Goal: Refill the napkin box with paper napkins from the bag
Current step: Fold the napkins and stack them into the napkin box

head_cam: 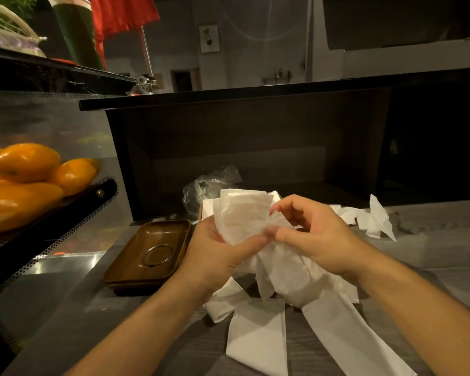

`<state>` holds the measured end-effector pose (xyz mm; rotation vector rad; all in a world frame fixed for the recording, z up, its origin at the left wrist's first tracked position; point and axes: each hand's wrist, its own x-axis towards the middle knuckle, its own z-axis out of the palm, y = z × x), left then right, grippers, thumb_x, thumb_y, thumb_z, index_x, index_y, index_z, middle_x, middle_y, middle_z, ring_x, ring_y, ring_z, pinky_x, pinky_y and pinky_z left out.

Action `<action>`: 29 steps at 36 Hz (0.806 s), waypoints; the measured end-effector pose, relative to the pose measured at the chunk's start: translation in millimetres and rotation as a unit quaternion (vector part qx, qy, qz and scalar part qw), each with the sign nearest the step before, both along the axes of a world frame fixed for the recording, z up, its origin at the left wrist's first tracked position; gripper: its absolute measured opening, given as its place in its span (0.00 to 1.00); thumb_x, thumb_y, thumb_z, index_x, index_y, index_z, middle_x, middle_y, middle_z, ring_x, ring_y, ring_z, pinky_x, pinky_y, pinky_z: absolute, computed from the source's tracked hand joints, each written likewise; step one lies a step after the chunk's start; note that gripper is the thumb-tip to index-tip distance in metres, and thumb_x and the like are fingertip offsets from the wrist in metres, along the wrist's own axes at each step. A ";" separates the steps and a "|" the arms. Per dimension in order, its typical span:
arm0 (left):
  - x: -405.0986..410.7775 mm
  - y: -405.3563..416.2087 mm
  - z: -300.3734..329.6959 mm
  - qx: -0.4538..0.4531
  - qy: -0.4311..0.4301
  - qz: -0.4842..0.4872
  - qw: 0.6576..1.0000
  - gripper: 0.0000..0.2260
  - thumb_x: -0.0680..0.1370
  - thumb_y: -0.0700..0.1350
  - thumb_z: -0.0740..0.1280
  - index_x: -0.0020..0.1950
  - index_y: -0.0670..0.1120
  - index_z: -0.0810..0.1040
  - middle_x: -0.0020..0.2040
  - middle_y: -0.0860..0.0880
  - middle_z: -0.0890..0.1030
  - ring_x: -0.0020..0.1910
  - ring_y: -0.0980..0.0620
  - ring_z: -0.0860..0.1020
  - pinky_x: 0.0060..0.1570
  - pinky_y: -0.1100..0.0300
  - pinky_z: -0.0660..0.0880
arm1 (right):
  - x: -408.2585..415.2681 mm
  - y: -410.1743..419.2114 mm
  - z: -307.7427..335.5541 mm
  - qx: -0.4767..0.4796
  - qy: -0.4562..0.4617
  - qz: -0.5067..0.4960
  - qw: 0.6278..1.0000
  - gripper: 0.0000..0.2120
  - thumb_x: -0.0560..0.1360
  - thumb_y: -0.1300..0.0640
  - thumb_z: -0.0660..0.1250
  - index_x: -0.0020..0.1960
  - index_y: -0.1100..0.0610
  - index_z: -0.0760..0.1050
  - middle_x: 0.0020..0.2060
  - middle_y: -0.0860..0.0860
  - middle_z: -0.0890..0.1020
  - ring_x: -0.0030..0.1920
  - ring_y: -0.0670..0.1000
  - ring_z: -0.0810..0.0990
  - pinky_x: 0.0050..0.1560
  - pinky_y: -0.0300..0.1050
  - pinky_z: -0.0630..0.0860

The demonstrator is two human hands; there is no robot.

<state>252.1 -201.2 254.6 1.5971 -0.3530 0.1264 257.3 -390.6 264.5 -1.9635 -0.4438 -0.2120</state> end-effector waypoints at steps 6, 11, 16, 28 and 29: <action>2.3 4.3 -0.5 -0.009 0.015 -0.012 1.000 0.22 0.64 0.49 0.78 0.57 0.54 0.80 0.49 0.55 0.86 0.50 0.55 0.85 0.45 0.58 0.83 | 1.3 -6.4 2.3 0.022 0.000 0.004 1.000 0.16 0.70 0.44 0.76 0.56 0.40 0.78 0.53 0.37 0.81 0.57 0.41 0.80 0.57 0.43 0.80; 0.0 4.9 0.5 0.028 -0.009 -0.025 0.999 0.23 0.64 0.49 0.77 0.58 0.54 0.79 0.49 0.56 0.86 0.51 0.55 0.85 0.44 0.58 0.83 | -2.3 -5.1 2.8 -0.045 -0.026 0.025 0.998 0.21 0.64 0.39 0.75 0.56 0.40 0.78 0.56 0.34 0.79 0.58 0.37 0.77 0.58 0.36 0.77; 1.2 6.0 2.7 0.032 -0.006 -0.009 0.999 0.23 0.62 0.51 0.78 0.56 0.56 0.79 0.45 0.59 0.85 0.48 0.58 0.84 0.41 0.61 0.82 | -3.8 -2.6 0.4 -0.043 -0.046 0.009 0.998 0.07 0.72 0.47 0.75 0.48 0.47 0.83 0.45 0.39 0.84 0.52 0.40 0.81 0.53 0.39 0.80; 1.6 5.9 6.3 -0.020 0.062 0.032 0.997 0.25 0.61 0.47 0.79 0.55 0.57 0.74 0.52 0.52 0.81 0.52 0.51 0.81 0.39 0.59 0.82 | -4.3 -9.9 10.7 0.193 0.078 0.016 0.978 0.07 0.79 0.53 0.67 0.52 0.55 0.80 0.45 0.50 0.86 0.46 0.51 0.87 0.42 0.43 0.82; 1.2 5.2 6.9 -0.023 0.065 0.036 0.997 0.23 0.64 0.45 0.79 0.54 0.57 0.73 0.51 0.53 0.80 0.51 0.51 0.80 0.38 0.60 0.81 | -3.8 -9.6 10.5 0.192 0.076 0.009 0.978 0.07 0.79 0.53 0.68 0.52 0.55 0.80 0.45 0.50 0.86 0.46 0.51 0.87 0.41 0.42 0.81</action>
